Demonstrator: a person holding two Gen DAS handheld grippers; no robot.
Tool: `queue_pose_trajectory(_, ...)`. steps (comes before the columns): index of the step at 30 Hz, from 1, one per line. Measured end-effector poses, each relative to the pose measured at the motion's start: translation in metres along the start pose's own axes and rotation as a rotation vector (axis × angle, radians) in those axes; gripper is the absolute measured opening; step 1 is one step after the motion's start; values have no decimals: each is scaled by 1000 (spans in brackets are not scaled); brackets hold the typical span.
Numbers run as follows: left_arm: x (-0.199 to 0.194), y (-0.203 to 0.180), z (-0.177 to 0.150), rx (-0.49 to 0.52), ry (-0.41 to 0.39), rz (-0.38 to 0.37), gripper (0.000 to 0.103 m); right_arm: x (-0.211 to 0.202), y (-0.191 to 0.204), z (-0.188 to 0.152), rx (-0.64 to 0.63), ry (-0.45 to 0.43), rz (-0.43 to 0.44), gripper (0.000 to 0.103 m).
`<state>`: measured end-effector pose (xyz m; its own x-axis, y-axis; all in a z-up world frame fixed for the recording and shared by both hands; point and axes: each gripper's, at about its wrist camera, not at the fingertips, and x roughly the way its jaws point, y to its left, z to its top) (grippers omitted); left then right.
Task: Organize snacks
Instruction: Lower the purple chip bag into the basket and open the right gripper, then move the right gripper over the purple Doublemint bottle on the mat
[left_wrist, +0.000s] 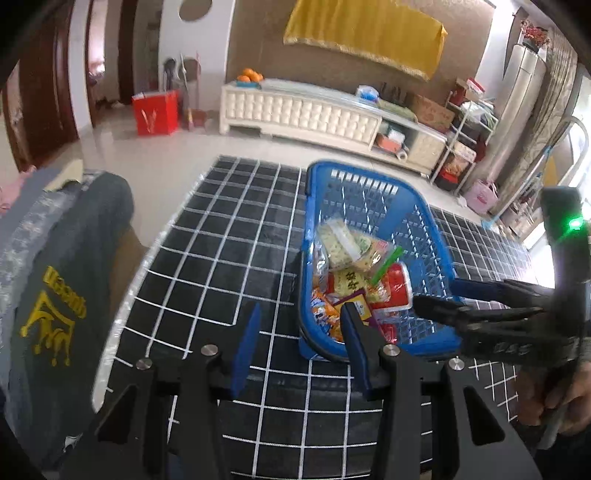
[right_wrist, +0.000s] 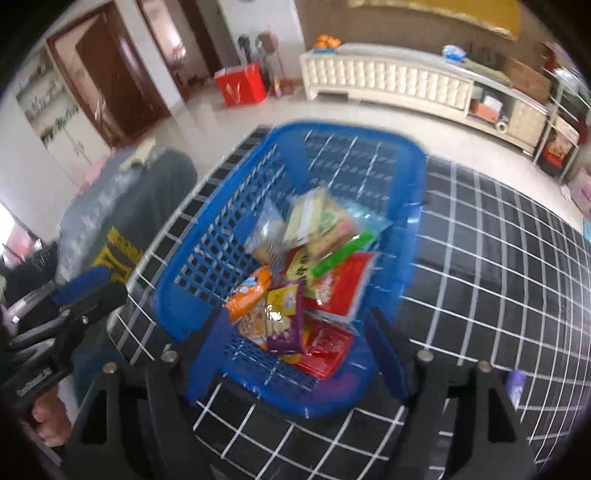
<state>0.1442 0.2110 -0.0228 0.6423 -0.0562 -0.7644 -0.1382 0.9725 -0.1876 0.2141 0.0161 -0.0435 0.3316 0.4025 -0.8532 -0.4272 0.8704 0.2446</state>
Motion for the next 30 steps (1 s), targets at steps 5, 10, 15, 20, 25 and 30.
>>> queue_pose_trajectory(5,-38,-26,-8,7,-105,5,42,-62,-33,-21,125,-115,65,84)
queue_pose_trajectory(10,-60,-53,-16,-21,-178,-7,51,-114,-60,-47,166,-213,-20,85)
queue_pose_trajectory(15,-55,-85,-24,28,-203,-36,51,-141,-79,-75,182,-267,-118,87)
queue_pose_trajectory(20,-41,-112,-36,61,-187,-89,51,-150,-96,-97,202,-294,-205,87)
queue_pose_trajectory(25,-26,-139,-49,138,-171,-117,65,-158,-107,-114,217,-335,-227,94)
queue_pose_trajectory(30,-15,-165,-60,214,-169,-101,85,-153,-113,-127,206,-348,-319,103)
